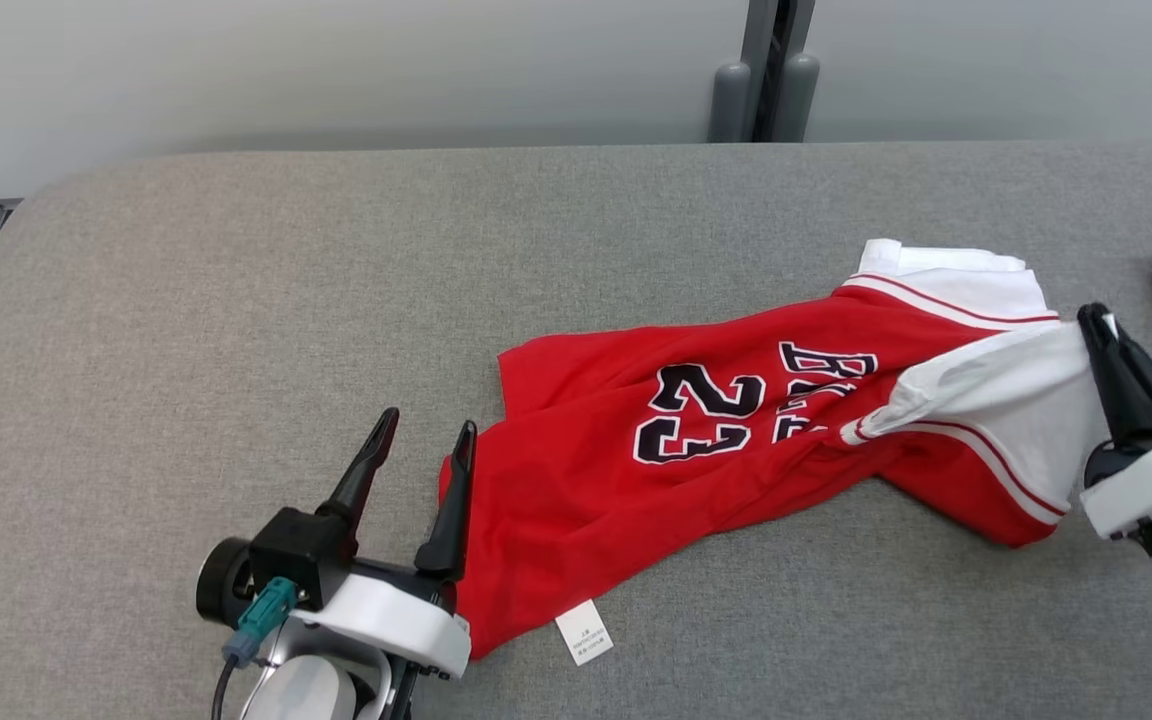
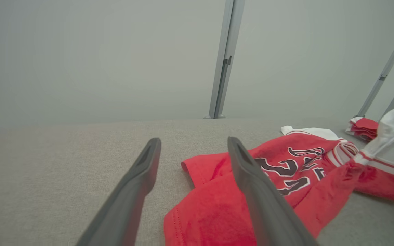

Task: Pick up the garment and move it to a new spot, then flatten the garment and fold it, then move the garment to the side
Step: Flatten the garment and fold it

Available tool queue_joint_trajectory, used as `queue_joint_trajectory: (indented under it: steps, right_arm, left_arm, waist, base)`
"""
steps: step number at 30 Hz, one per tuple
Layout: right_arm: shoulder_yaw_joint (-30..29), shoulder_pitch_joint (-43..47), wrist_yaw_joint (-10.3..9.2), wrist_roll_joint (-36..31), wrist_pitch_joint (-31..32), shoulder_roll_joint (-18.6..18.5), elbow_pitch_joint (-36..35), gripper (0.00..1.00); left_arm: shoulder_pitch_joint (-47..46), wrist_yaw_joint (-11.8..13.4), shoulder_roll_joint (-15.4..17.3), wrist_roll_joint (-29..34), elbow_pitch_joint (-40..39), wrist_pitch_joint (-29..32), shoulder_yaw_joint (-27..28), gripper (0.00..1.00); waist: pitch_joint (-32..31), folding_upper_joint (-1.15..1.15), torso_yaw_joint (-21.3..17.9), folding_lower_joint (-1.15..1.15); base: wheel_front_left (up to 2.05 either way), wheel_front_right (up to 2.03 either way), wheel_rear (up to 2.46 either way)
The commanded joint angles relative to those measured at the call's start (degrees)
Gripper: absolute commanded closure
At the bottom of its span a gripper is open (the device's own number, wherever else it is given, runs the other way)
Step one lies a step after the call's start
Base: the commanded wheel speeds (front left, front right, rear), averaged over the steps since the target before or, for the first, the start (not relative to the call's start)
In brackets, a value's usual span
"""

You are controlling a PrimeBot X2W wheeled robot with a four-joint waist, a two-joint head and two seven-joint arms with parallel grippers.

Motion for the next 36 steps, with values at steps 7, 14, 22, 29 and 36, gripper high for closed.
queue_joint_trajectory:
  steps: [7, 14, 22, 29, 36]
  right_arm:
    - [-1.6, 7.8, -0.01, 1.8, 2.9, -0.7, -6.5, 1.0]
    - [-3.4, 11.9, -0.01, 1.0, 5.1, 0.7, -9.7, 1.0]
    - [-4.1, 13.2, -0.01, -0.5, 6.0, 2.4, -10.1, 1.0]
    - [-4.2, 13.3, -0.01, -1.6, 6.2, 3.1, -9.5, 1.0]
    - [-4.1, 12.6, -0.01, -2.2, 5.9, 3.4, -9.2, 1.0]
  left_arm:
    - [1.8, -0.7, 0.2, 0.2, 0.7, -0.2, 0.1, 0.0]
    - [3.1, -3.3, 0.9, -1.6, 7.3, 2.8, -2.1, 0.0]
    - [5.4, -4.8, 2.2, -5.5, 8.8, 14.8, -3.6, 0.0]
    - [8.2, -2.9, 1.7, -11.1, 5.1, 26.3, -2.8, 0.0]
    - [9.6, -0.2, 1.8, -12.0, 1.2, 32.2, -3.3, 0.0]
  waist:
    - [-1.4, 0.0, 0.1, 0.0]
    - [-1.6, 0.0, 0.2, 0.0]
    - [-2.1, 0.0, 0.2, 0.0]
    - [-2.2, 0.0, 0.3, 0.0]
    - [-2.0, 0.0, 0.1, 0.0]
  base:
    - [0.0, 0.0, 0.0]
    - [0.0, 0.0, 0.0]
    - [0.0, 0.0, 0.0]
    - [0.0, 0.0, 0.0]
    - [0.0, 0.0, 0.0]
